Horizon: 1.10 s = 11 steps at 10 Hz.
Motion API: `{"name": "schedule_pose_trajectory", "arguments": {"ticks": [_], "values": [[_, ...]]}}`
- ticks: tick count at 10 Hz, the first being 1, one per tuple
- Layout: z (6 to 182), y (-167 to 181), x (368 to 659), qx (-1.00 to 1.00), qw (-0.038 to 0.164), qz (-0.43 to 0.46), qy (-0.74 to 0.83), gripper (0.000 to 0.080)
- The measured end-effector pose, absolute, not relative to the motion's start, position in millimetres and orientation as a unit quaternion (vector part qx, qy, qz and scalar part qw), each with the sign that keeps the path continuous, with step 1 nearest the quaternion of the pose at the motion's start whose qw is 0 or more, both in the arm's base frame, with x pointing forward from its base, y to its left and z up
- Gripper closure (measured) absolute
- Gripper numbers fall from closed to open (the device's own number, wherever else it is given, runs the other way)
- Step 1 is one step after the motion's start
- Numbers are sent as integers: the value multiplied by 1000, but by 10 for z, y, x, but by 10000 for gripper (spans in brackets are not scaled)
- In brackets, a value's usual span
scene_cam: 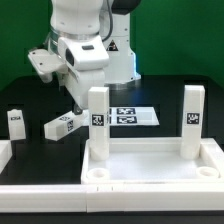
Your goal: Assemble desk
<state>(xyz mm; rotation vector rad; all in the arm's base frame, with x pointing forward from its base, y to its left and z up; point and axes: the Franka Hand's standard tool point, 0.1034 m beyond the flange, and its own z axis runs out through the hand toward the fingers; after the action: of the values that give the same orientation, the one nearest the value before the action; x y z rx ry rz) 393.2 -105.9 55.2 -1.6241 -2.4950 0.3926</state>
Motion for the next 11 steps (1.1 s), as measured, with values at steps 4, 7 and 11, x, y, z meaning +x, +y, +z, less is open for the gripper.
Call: {"name": "schedule_pose_trajectory", "arguments": {"ticks": [4,7,11], "values": [[569,-1134,3914,-683,55,143,-714,151],[675,-1272,3951,-809,59,170,-559,151],[656,-1252,3936,-877,44,175,-445,151]]}}
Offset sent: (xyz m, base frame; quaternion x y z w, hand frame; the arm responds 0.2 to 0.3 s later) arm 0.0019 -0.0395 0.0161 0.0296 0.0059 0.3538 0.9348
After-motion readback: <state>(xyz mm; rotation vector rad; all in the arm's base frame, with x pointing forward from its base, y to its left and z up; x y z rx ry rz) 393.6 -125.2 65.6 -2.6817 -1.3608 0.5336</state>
